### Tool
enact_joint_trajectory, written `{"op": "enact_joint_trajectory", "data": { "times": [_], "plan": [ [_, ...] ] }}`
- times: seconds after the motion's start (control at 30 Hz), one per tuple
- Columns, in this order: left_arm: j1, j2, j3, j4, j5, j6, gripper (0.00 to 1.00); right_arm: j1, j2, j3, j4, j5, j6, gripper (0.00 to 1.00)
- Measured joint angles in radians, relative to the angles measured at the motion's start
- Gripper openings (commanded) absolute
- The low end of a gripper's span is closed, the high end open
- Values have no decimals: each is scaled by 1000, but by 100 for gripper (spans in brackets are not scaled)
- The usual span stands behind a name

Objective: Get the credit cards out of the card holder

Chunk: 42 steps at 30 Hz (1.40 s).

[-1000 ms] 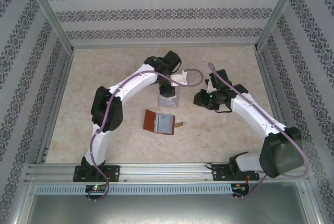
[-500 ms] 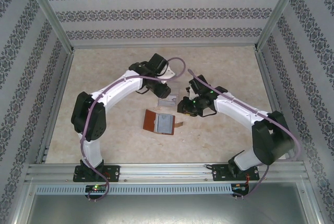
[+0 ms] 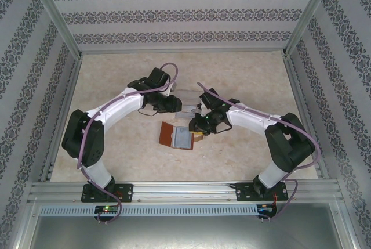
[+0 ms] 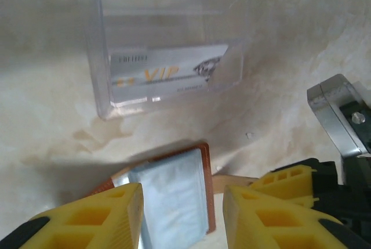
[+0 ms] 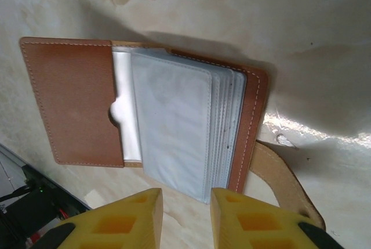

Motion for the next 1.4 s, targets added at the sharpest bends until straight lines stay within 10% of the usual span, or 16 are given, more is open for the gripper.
{"op": "enact_joint_trajectory", "data": {
  "times": [1.4],
  "plan": [
    [-107, 163, -119, 172, 304, -389, 17, -7, 111, -23, -42, 93, -61, 17]
  ]
}}
